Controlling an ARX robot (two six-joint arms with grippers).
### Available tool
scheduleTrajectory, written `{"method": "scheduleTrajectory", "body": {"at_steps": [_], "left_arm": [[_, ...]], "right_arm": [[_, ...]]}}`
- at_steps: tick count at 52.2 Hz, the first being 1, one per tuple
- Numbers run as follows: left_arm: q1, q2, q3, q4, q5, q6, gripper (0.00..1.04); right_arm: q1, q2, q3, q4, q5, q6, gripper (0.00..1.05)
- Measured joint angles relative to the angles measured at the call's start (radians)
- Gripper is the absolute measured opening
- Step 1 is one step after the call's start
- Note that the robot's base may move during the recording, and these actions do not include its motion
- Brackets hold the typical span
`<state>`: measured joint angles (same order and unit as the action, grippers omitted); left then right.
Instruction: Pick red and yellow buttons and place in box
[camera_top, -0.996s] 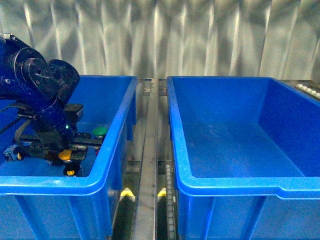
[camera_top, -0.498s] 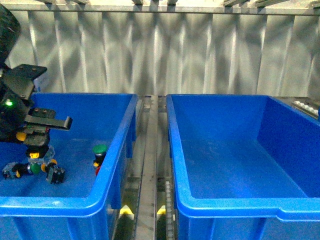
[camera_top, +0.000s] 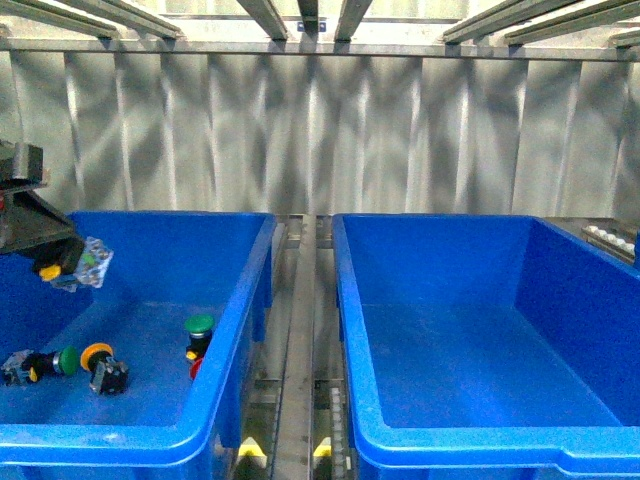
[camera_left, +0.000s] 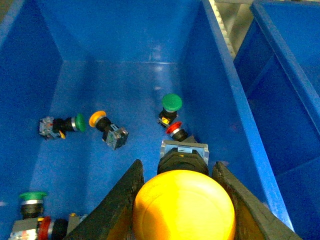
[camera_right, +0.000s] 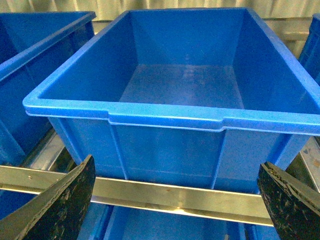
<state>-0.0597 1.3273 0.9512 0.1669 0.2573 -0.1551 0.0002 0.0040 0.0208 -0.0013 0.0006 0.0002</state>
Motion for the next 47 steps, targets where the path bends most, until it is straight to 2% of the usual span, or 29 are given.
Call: {"method": "scheduleTrajectory", "body": {"at_steps": [3, 5, 12, 20, 27, 33, 47], "left_arm": [[-0.006, 0.038, 0.009, 0.071, 0.082, -0.067, 0.34], [-0.021, 0.077, 0.029, 0.129, 0.17, -0.134, 0.34], [-0.079, 0.209, 0.146, 0.237, 0.351, -0.302, 0.34], [-0.156, 0.362, 0.293, 0.268, 0.498, -0.39, 0.34], [-0.205, 0.454, 0.36, 0.351, 0.557, -0.447, 0.34], [-0.273, 0.544, 0.439, 0.509, 0.602, -0.566, 0.34], [-0.385, 0.692, 0.61, 0.45, 0.657, -0.591, 0.33]], "right_arm": [[0.0, 0.0, 0.0, 0.0, 0.0, 0.0, 0.98], [0.0, 0.0, 0.0, 0.0, 0.0, 0.0, 0.98], [0.0, 0.0, 0.0, 0.0, 0.0, 0.0, 0.98], [0.0, 0.0, 0.0, 0.0, 0.0, 0.0, 0.98], [0.0, 0.0, 0.0, 0.0, 0.0, 0.0, 0.98], [0.0, 0.0, 0.0, 0.0, 0.0, 0.0, 0.98], [0.0, 0.0, 0.0, 0.0, 0.0, 0.0, 0.98]]}}
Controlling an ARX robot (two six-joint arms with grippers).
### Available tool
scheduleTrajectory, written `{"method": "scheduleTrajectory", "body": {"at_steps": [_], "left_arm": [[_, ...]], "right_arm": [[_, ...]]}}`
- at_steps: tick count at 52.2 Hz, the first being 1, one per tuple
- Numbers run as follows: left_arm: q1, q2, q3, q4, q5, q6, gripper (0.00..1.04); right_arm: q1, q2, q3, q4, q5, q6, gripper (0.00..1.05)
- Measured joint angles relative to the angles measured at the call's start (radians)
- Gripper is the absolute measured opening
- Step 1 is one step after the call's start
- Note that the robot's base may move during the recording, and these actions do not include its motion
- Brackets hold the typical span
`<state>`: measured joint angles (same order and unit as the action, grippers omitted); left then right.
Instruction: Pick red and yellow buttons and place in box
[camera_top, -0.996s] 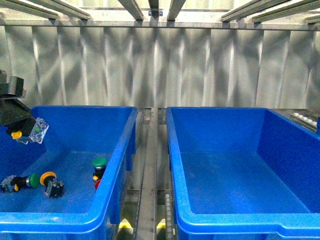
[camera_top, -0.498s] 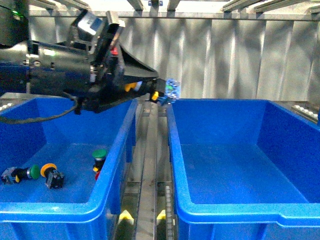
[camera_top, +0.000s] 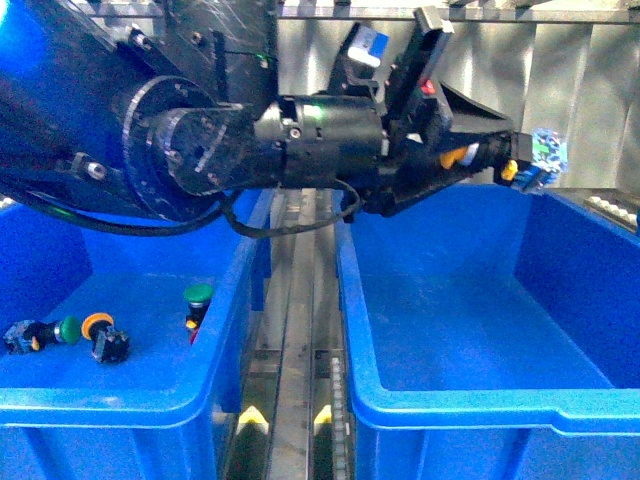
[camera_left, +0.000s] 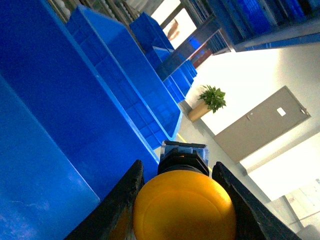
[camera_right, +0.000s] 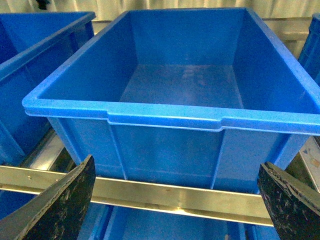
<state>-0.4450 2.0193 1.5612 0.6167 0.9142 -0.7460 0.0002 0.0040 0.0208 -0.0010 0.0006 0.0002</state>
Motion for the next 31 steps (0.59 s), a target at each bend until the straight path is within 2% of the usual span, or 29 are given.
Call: {"method": "scheduleTrajectory", "body": {"at_steps": [16, 19, 23, 26, 28, 31], "left_arm": [[-0.057, 0.036, 0.076, -0.118, 0.032, 0.061, 0.33], [-0.063, 0.036, 0.084, -0.153, 0.029, 0.082, 0.33], [-0.064, 0.036, 0.089, -0.19, 0.024, 0.109, 0.33], [-0.064, 0.036, 0.094, -0.224, 0.015, 0.132, 0.33], [-0.064, 0.036, 0.095, -0.24, 0.007, 0.143, 0.33], [-0.063, 0.033, 0.095, -0.256, -0.001, 0.159, 0.33]], "right_arm": [[0.006, 0.009, -0.001, 0.016, 0.02, 0.007, 0.98], [0.011, 0.09, 0.005, 0.17, 0.09, 0.011, 0.98], [-0.035, 0.286, 0.06, 0.436, 0.05, 0.018, 0.98], [-0.092, 0.436, 0.149, 0.581, 0.0, 0.059, 0.98], [-0.146, 0.535, 0.236, 0.639, -0.027, 0.114, 0.98], [-0.238, 0.655, 0.377, 0.596, -0.079, 0.256, 0.98]]}}
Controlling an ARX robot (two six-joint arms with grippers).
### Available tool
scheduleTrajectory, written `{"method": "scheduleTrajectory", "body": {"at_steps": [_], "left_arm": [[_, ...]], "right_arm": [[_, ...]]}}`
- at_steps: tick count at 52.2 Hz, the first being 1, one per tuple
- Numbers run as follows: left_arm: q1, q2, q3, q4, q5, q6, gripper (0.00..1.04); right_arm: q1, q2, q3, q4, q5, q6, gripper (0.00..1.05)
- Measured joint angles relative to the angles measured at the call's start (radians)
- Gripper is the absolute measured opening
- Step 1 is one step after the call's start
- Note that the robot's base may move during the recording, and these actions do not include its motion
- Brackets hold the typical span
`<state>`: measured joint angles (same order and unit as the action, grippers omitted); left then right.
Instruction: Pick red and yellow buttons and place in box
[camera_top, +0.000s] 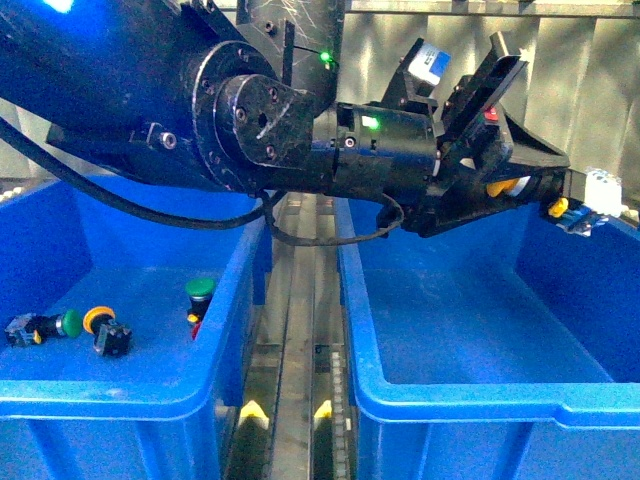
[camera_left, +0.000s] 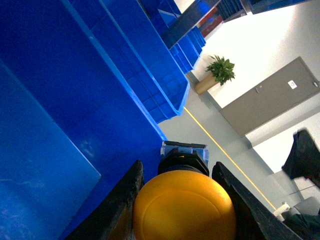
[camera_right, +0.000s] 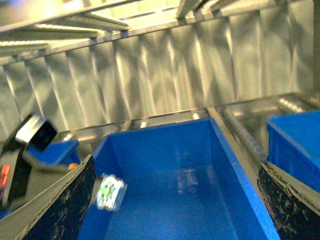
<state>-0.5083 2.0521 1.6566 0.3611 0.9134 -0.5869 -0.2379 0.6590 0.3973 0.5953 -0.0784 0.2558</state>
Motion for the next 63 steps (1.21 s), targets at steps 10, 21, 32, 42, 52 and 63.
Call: {"method": "scheduleTrajectory", "body": {"at_steps": [10, 21, 32, 42, 52, 63], "left_arm": [[0.008, -0.047, 0.0, -0.062, -0.024, 0.049, 0.33], [-0.025, -0.082, 0.008, -0.146, -0.031, 0.112, 0.33], [-0.045, -0.085, 0.032, -0.175, -0.05, 0.142, 0.33], [-0.068, -0.085, 0.051, -0.175, -0.048, 0.138, 0.33], [-0.079, -0.084, 0.066, -0.18, -0.048, 0.138, 0.33], [-0.083, -0.079, 0.069, -0.18, -0.048, 0.138, 0.33]], "right_arm": [[-0.239, 0.277, 0.305, -0.304, -0.04, 0.605, 0.98], [-0.154, 0.386, 0.438, -0.593, 0.081, 1.032, 0.98], [0.078, 0.389, 0.475, -0.627, 0.138, 1.215, 0.98], [0.171, 0.399, 0.483, -0.608, 0.174, 1.304, 0.98], [0.241, 0.43, 0.524, -0.602, 0.206, 1.335, 0.98], [0.274, 0.44, 0.534, -0.597, 0.222, 1.354, 0.98]]}}
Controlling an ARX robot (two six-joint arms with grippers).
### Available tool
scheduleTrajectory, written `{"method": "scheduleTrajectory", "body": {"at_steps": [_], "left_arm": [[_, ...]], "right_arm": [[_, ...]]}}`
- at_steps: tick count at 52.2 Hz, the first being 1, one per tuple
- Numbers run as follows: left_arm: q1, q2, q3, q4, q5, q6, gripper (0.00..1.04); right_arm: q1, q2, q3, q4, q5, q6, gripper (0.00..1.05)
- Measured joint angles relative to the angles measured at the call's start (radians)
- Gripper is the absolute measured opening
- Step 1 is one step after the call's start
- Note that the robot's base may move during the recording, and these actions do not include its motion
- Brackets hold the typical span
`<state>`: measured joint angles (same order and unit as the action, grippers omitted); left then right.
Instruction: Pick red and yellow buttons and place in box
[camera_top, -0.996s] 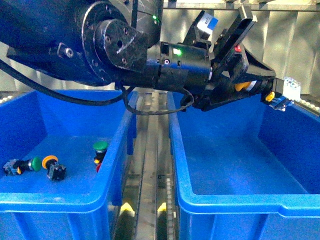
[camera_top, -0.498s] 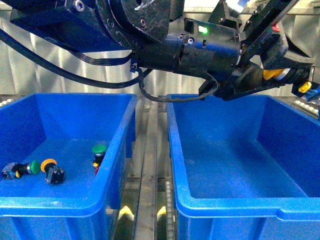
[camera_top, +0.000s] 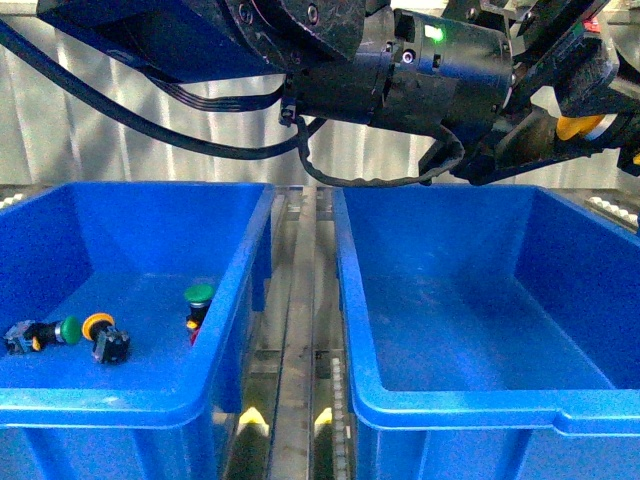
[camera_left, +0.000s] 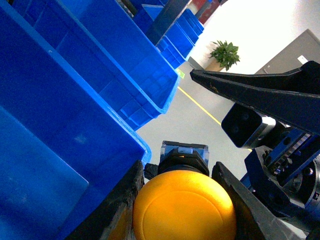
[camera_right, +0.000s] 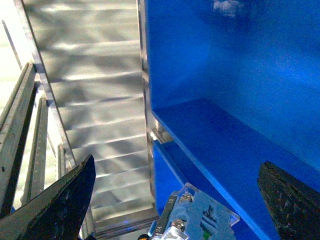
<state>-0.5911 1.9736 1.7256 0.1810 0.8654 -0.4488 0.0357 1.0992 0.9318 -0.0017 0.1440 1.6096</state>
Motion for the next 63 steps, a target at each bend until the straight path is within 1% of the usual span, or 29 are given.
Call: {"method": "scheduleTrajectory", "body": {"at_steps": [9, 13, 20, 21, 26, 28, 30, 33, 35, 39, 45, 49, 52, 57, 58, 61, 63], "left_arm": [[0.0, 0.015, 0.004, 0.012, 0.006, -0.004, 0.33], [0.0, 0.025, 0.006, 0.019, 0.006, -0.009, 0.33], [0.0, 0.032, 0.011, 0.015, 0.008, -0.009, 0.33], [-0.015, 0.042, 0.013, -0.003, -0.007, 0.007, 0.33], [-0.016, 0.042, 0.013, -0.003, -0.019, 0.007, 0.33], [-0.016, 0.042, 0.012, -0.002, -0.026, 0.004, 0.38], [-0.016, 0.042, 0.011, -0.002, -0.042, 0.003, 0.45], [-0.014, 0.042, 0.009, -0.001, -0.062, 0.003, 0.52], [-0.01, 0.041, 0.007, -0.001, -0.084, 0.003, 0.59], [0.0, 0.036, 0.001, 0.0, -0.118, 0.005, 0.7], [0.02, 0.009, -0.04, 0.005, -0.196, 0.022, 0.86], [0.045, -0.04, -0.101, -0.018, -0.269, 0.058, 0.99], [0.07, -0.087, -0.156, -0.027, -0.303, 0.076, 0.97], [0.105, -0.161, -0.245, -0.013, -0.332, 0.079, 0.97], [0.111, -0.171, -0.257, -0.01, -0.336, 0.079, 0.97], [0.15, -0.23, -0.32, 0.006, -0.394, 0.078, 0.97], [0.188, -0.269, -0.358, 0.014, -0.417, 0.074, 0.97]], "right_arm": [[0.041, 0.016, 0.008, -0.003, 0.046, 0.0, 0.98], [0.064, 0.024, 0.011, -0.002, 0.055, -0.001, 0.98], [0.076, 0.03, 0.011, 0.002, 0.064, -0.001, 0.98], [0.034, 0.032, -0.011, 0.005, 0.065, -0.005, 0.4], [0.033, 0.032, -0.014, 0.007, 0.065, -0.004, 0.4], [0.032, 0.032, -0.016, 0.009, 0.065, -0.005, 0.4], [0.031, 0.032, -0.02, 0.013, 0.067, -0.006, 0.4], [0.029, 0.032, -0.025, 0.021, 0.07, -0.01, 0.4], [0.027, 0.032, -0.029, 0.027, 0.07, -0.013, 0.4], [0.019, 0.037, -0.032, 0.035, 0.07, -0.025, 0.4], [0.01, 0.047, -0.04, 0.06, 0.06, -0.048, 0.4], [0.002, 0.058, -0.05, 0.086, 0.035, -0.093, 0.39], [-0.002, 0.064, -0.064, 0.106, 0.006, -0.12, 0.39], [-0.002, 0.067, -0.079, 0.135, -0.039, -0.176, 0.39], [-0.002, 0.067, -0.081, 0.138, -0.041, -0.192, 0.39], [-0.013, 0.067, -0.096, 0.156, -0.014, -0.222, 0.39], [-0.027, 0.066, -0.107, 0.167, -0.007, -0.24, 0.39]]}}
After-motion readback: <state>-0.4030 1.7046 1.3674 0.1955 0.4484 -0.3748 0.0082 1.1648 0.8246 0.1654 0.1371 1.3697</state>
